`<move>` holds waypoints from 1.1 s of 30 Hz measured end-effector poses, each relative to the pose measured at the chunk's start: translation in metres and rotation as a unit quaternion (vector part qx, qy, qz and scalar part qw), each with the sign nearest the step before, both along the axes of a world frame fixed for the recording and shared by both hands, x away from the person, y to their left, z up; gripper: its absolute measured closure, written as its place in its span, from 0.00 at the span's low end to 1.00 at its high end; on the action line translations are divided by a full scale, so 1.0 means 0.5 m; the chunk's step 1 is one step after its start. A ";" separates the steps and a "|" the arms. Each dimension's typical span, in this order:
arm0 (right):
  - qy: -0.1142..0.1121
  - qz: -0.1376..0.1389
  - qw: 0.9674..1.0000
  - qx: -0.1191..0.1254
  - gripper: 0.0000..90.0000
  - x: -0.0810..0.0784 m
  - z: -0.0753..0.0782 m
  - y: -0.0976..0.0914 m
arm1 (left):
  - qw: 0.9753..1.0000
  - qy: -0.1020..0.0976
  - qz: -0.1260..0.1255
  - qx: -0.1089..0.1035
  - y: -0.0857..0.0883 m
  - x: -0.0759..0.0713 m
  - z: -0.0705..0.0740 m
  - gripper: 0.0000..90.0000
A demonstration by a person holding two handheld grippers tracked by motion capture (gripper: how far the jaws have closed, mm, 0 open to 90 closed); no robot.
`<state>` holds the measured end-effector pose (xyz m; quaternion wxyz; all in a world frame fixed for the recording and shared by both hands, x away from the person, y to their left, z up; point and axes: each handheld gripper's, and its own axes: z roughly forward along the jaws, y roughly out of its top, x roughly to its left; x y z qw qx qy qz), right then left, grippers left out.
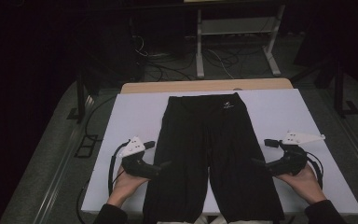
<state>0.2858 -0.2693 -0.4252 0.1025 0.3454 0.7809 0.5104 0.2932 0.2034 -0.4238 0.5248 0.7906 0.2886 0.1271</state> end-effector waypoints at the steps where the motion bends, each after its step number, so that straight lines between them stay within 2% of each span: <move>1: 0.000 0.000 1.000 0.000 0.00 0.000 0.000 0.000 | 1.000 0.000 0.000 -0.001 0.000 0.000 0.000 0.00; 22: -0.008 -0.006 1.000 -0.012 0.00 -0.001 0.007 0.009 | 1.000 0.002 -0.010 0.002 -0.003 -0.001 -0.001 0.00; 26: -0.011 -0.009 0.999 -0.036 0.00 -0.001 0.014 0.018 | 1.000 0.003 -0.009 0.001 -0.004 -0.002 -0.001 0.00; 33: -0.009 -0.008 0.999 -0.046 0.00 0.013 0.036 0.030 | 1.000 0.005 -0.005 0.002 -0.002 -0.002 -0.002 0.00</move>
